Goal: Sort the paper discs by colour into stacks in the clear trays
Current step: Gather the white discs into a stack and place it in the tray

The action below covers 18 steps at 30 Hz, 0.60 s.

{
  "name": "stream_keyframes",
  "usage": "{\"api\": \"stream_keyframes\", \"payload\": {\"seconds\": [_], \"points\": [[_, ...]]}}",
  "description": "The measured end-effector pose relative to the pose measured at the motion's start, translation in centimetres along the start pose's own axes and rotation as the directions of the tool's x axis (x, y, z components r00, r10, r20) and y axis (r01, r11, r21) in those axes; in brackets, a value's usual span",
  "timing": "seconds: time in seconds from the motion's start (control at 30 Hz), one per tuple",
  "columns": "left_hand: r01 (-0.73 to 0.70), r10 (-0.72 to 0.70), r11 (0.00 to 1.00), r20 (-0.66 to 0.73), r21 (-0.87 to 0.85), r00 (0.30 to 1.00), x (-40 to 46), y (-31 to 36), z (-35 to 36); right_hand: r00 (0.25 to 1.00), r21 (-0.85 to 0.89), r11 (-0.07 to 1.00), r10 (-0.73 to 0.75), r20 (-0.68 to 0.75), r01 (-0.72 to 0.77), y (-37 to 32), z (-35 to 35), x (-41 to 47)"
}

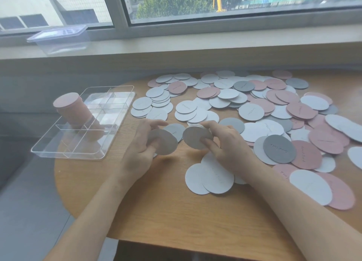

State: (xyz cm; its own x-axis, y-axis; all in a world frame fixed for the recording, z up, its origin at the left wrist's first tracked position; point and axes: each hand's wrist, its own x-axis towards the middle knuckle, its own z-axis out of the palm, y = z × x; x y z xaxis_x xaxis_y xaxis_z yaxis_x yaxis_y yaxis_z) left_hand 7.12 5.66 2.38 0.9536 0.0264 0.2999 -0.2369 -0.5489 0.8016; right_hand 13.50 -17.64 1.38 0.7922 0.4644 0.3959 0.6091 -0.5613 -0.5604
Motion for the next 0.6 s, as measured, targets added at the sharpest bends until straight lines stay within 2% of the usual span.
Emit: {"api": "stream_keyframes", "payload": {"seconds": [0.13, 0.2, 0.33, 0.43, 0.5, 0.6], "points": [[-0.045, 0.047, 0.989, 0.014, -0.139, 0.999, 1.0, 0.8, 2.0, 0.998, 0.049, 0.997, -0.054, 0.020, 0.053, -0.1, -0.2, 0.1], [-0.074, 0.076, 0.990, 0.009, -0.119, 0.997, 1.4, 1.0, 3.4, 0.998, 0.064, 0.996, -0.058, 0.034, 0.056, 0.0, -0.3, 0.1], [-0.122, 0.125, 0.972, -0.005, 0.201, 0.992, 1.3, 0.2, 5.8, 0.994, 0.024, 0.998, -0.056, 0.091, 0.054, 0.6, 0.0, 0.1], [-0.125, 0.155, 0.868, -0.023, 0.480, 0.988, 0.9, -0.3, 6.1, 0.993, -0.032, 0.998, -0.054, 0.108, 0.058, 0.9, 0.2, 0.2], [-0.173, 0.192, 0.838, 0.017, 0.518, 0.981, 0.6, -0.4, 6.1, 0.988, -0.042, 0.995, -0.080, 0.130, 0.087, 0.6, 0.4, 0.1], [-0.239, 0.205, 0.853, 0.124, 0.464, 0.971, 0.5, -0.4, 6.0, 0.979, -0.062, 0.989, -0.120, 0.166, 0.132, 0.3, 0.5, 0.0]]}}
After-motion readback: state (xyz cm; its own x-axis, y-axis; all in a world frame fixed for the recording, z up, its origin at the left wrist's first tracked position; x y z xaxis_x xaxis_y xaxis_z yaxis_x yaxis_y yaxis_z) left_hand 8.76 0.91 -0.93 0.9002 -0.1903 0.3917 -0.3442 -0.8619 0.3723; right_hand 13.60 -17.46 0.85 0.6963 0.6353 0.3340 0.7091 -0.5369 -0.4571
